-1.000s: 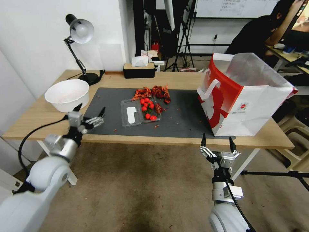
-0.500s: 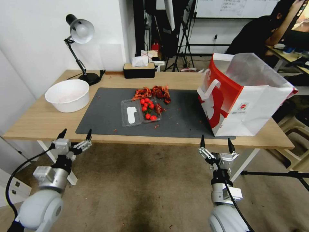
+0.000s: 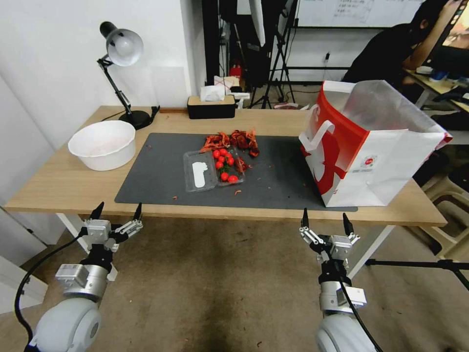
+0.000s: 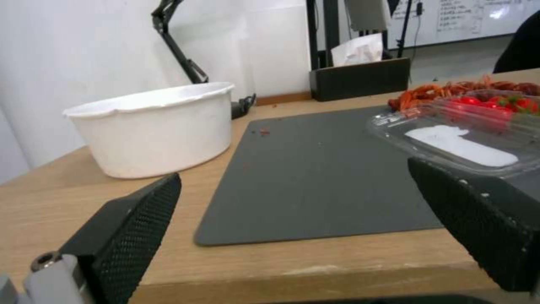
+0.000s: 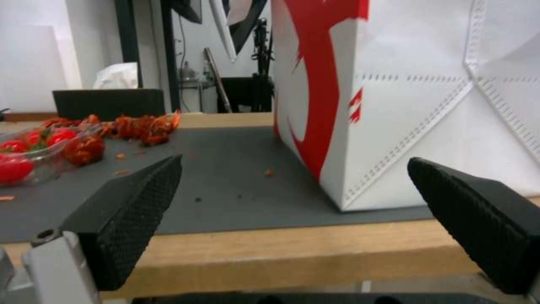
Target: Pick up the trash from the table and place it into the takeout bag.
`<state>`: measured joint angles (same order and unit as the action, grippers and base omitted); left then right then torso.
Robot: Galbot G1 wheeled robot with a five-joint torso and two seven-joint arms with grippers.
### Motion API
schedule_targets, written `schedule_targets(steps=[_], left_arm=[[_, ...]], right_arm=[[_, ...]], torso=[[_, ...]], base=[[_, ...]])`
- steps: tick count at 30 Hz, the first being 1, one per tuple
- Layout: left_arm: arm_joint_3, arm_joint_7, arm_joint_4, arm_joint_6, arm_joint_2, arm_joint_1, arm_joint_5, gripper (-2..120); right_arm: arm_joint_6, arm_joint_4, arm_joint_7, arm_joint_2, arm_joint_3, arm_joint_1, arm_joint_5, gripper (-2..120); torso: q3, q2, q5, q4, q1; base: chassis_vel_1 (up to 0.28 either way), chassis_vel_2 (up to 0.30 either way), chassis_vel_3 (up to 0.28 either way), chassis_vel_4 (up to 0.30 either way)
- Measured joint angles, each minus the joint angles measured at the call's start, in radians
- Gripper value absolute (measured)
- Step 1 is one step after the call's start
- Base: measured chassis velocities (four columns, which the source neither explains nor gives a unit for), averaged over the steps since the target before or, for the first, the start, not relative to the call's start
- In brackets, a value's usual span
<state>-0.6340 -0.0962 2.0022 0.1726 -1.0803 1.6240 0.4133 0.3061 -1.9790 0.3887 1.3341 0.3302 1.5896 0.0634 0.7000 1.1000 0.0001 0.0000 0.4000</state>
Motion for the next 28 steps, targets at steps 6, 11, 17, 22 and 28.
schedule_targets(steps=[6, 11, 17, 22, 28], left_arm=[[0.006, 0.003, -0.003, 0.004, 0.000, -0.002, -0.002, 100], [0.006, 0.003, -0.003, 0.004, 0.000, -0.003, -0.002, 100], [0.006, 0.004, -0.003, 0.004, 0.000, -0.003, -0.002, 100], [0.006, 0.004, -0.004, 0.004, 0.000, -0.003, -0.002, 100], [0.007, 0.004, -0.004, 0.004, 0.000, -0.004, -0.001, 100]], right_arm=[[0.001, 0.002, -0.013, 0.002, -0.002, 0.002, 0.009, 100], [0.001, 0.002, -0.013, 0.002, -0.002, 0.002, 0.009, 100], [0.002, 0.002, -0.014, 0.002, -0.002, 0.002, 0.010, 100], [0.002, 0.002, -0.014, 0.002, -0.002, 0.002, 0.010, 100], [0.002, 0.002, -0.014, 0.002, -0.002, 0.002, 0.010, 100]], torso=[[0.000, 0.000, -0.0001, 0.0000, 0.000], [0.000, 0.000, 0.0000, 0.0000, 0.000], [0.000, 0.000, -0.0001, 0.0000, 0.000], [0.000, 0.000, -0.0001, 0.0000, 0.000], [0.000, 0.000, -0.0001, 0.0001, 0.000]], base=[[0.000, 0.000, 0.000, 0.000], [0.000, 0.000, 0.000, 0.000], [0.000, 0.000, 0.000, 0.000], [0.000, 0.000, 0.000, 0.000], [0.000, 0.000, 0.000, 0.000]])
